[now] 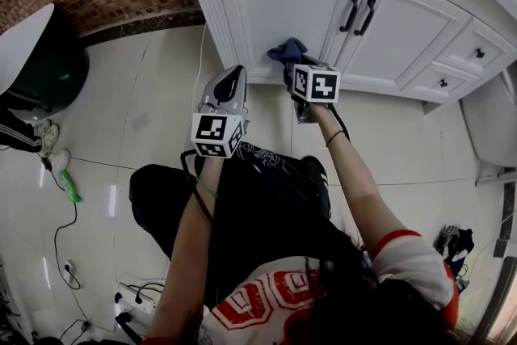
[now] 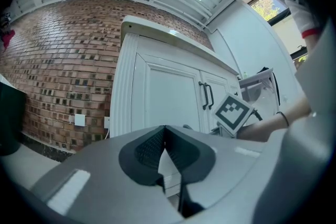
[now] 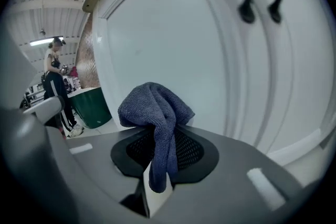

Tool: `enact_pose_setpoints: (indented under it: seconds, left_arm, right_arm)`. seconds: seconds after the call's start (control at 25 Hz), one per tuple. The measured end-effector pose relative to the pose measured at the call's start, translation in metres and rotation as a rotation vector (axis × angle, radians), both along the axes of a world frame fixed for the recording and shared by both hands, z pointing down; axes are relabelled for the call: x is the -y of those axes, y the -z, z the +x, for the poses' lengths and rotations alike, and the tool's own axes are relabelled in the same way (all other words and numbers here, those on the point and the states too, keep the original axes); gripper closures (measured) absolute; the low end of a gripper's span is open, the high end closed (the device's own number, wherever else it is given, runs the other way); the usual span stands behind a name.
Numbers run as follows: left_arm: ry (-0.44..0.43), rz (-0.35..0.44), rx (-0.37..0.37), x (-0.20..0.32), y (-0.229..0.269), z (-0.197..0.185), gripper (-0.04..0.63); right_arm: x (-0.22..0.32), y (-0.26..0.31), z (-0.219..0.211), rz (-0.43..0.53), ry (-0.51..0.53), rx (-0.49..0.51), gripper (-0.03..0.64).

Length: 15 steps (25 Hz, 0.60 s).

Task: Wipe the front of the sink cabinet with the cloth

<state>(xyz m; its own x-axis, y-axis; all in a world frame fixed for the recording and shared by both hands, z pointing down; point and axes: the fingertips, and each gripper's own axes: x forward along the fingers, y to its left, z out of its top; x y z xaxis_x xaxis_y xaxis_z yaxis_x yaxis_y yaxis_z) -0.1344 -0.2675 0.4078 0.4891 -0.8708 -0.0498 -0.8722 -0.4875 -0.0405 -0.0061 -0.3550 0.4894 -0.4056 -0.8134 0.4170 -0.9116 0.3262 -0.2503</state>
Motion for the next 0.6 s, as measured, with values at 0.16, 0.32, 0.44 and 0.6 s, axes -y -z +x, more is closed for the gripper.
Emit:
enact_pose_setpoints:
  seconds: [0.16,0.32,0.44,0.6]
  left_arm:
    - [-0.007,0.0,0.01,-0.001,0.0,0.003,0.595]
    - [-0.01,0.002,0.014,-0.001,0.0,0.003,0.595]
    - [-0.011,0.001,0.022,-0.001,0.0,0.003,0.595]
    - [-0.013,0.002,0.026,-0.002,-0.001,0.004,0.595]
  right_arm:
    - [-0.014,-0.021,0.079,-0.043,-0.12,-0.01,0.538]
    - [-0.02,-0.032,0.135,-0.071,-0.219,-0.012,0.538]
    - [-0.017,-0.035,0.144,-0.081,-0.236,-0.014,0.538]
    - [-0.013,-0.039,0.115,-0.089,-0.197,0.005,0.538]
